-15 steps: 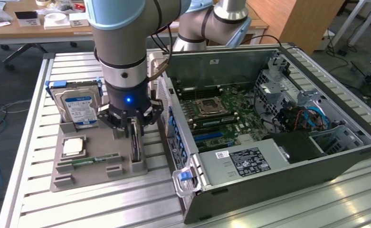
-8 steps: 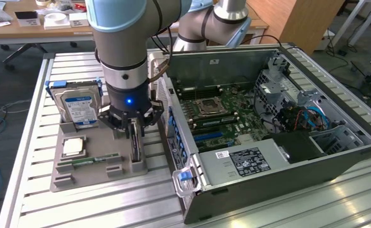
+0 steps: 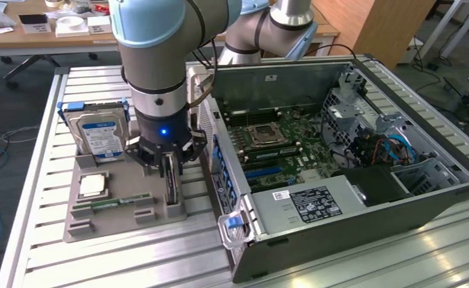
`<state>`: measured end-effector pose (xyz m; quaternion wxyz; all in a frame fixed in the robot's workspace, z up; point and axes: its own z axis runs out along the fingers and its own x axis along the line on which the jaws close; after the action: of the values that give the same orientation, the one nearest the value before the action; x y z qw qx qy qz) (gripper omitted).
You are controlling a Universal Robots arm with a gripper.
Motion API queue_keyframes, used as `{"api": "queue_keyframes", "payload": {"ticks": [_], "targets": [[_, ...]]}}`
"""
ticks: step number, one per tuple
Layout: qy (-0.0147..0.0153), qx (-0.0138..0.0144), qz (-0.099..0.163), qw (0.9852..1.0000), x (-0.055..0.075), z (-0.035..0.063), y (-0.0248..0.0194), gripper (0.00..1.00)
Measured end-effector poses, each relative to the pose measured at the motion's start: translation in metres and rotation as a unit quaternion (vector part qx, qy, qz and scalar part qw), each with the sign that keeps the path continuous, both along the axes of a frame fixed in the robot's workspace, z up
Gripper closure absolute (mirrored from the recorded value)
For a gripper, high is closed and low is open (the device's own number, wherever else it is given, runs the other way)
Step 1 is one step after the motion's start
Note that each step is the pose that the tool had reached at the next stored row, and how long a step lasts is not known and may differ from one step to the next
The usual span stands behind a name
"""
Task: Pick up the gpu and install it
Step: 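Pick up the gpu and move the gpu toward the slot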
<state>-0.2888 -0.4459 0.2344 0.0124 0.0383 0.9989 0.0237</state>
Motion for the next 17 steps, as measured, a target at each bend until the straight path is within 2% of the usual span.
{"api": "queue_keyframes", "payload": {"ticks": [8, 17], "targets": [[0.0002, 0.0, 0.0, 1.0, -0.0002, -0.0039, 0.0002, 0.58], [0.0001, 0.0, -0.001, 1.0, -0.0011, -0.0058, 0.0026, 0.58]]}}
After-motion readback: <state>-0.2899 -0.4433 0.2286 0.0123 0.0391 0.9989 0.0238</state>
